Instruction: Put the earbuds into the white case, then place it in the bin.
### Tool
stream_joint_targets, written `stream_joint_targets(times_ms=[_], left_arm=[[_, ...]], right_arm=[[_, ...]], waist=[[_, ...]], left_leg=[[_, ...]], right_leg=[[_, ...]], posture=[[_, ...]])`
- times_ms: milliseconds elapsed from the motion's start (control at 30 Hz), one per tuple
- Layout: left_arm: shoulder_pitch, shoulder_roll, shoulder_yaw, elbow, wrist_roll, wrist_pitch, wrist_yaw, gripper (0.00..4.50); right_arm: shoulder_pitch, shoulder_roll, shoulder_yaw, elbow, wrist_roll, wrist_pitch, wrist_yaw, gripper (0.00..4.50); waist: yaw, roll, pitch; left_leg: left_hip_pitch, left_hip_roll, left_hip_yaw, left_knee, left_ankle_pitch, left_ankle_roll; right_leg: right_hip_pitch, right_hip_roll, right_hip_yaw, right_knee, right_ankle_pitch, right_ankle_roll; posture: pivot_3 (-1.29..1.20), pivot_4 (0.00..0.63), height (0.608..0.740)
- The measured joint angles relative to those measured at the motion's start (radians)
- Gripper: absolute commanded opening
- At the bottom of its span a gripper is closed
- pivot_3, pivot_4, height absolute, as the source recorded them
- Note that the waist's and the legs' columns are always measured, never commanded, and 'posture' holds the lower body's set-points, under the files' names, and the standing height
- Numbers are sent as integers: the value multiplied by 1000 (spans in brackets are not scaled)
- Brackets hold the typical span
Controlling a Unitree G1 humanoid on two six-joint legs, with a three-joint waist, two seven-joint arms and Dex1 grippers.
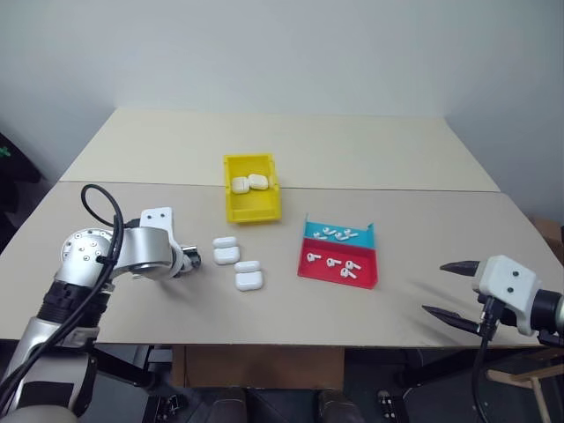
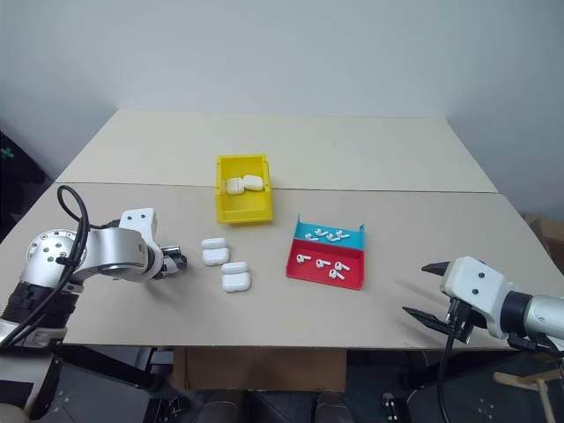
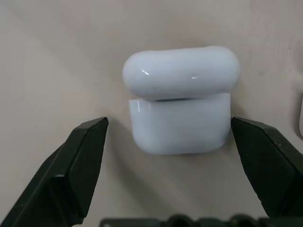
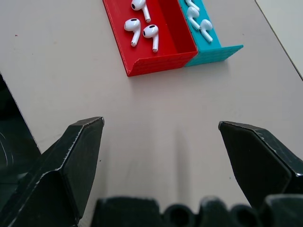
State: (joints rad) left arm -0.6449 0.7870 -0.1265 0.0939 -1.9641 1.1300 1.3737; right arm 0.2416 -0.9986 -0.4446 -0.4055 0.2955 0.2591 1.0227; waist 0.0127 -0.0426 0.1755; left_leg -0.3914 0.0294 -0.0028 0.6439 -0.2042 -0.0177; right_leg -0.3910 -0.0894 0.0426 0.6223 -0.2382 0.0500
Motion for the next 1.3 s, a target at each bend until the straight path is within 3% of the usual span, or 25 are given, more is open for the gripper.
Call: stream_joint_targets(times_ms=[133, 233, 367, 633, 833, 933, 1000, 1033, 1100, 1133, 1233, 1300], left_arm=[[1, 0, -1, 0, 0, -18, 7, 4482], [1, 0, -1, 0, 4, -25, 11, 3905], [1, -2, -4, 0, 12, -37, 10, 2809], [1, -2, -6, 0, 11, -37, 3, 2781], [10, 58, -8, -109, 54, 8, -132, 2781], [35, 183, 38, -229, 162, 47, -302, 2781], [107, 253, 137, -347, 297, 21, -531, 2781], [193, 261, 212, -442, 416, -66, -720, 2781], [289, 263, 245, -549, 595, -210, -945, 2781], [359, 268, 235, -607, 749, -336, -1108, 2781], [436, 256, 159, -656, 1021, -567, -1437, 2781], [450, 212, 126, -658, 1096, -659, -1575, 2781]], right_arm=[[-1, 0, 0, 0, 0, 0, 0, 4500], [-1, 0, 0, 0, -1, 0, 0, 4500], [-2, 0, 0, 0, -2, 0, 0, 4500], [-10, 0, 1, 2, -10, 0, -2, 4500], [-31, 0, 5, 3, -18, 0, -2, 4500], [-38, -1, 3, 4, -18, 1, -2, 4500], [-49, -19, -4, 0, -13, 41, -1, 4500], [-74, -68, -1, -13, 6, 136, -1, 4500], [-127, -125, 5, -24, 31, 259, -4, 4500], [-167, -156, 9, -36, 47, 330, -11, 4500], [-248, -226, 54, -65, 77, 455, -25, 4500], [-287, -244, 93, -93, 89, 501, -28, 4500]], waist=[[0, 0, 0], [0, 0, 0], [0, 0, 0], [0, 0, 0], [-2, -1, 0], [-8, -1, 1], [-11, 0, 0], [-12, 5, 1], [-8, 6, 1], [-7, 6, 1], [4, 6, 1], [10, 6, 1]], left_leg=[[0, 0, 0, 0, 0, 0], [0, 0, 0, 0, 0, 0], [0, 0, 0, 0, 0, 0], [0, 0, 0, 0, 0, 0], [-2, 0, 0, 0, 0, 0], [-5, 0, 0, -2, 0, -1], [-10, 0, 1, -3, 2, -4], [-11, 0, 3, -3, 2, -5], [-12, 0, 3, -3, 2, -5], [-13, 1, 3, -3, 2, -6], [-14, 3, 3, -3, 2, -6], [-15, 3, 3, -3, 2, -6]], right_leg=[[0, 0, 0, 0, 0, 0], [0, 0, 0, 0, 0, 0], [0, 0, 0, 0, 0, 0], [0, 0, 0, 0, 0, 0], [-2, 0, 0, -1, 0, 0], [-8, 1, 0, 0, 0, 0], [-13, 1, 0, 1, 4, -6], [-15, -1, 1, 0, 4, -8], [-16, -1, 0, 0, 4, -10], [-16, 0, 0, -1, 4, -11], [-16, 1, -2, -5, 5, -12], [-16, 1, -2, -7, 4, -9]], posture=[[0, 150, 740], [0, 150, 740], [0, 150, 740], [0, 150, 740], [0, 150, 740], [0, 150, 740], [0, 150, 740], [0, 150, 740], [0, 150, 740], [0, 150, 740], [0, 150, 740], [0, 150, 740]])
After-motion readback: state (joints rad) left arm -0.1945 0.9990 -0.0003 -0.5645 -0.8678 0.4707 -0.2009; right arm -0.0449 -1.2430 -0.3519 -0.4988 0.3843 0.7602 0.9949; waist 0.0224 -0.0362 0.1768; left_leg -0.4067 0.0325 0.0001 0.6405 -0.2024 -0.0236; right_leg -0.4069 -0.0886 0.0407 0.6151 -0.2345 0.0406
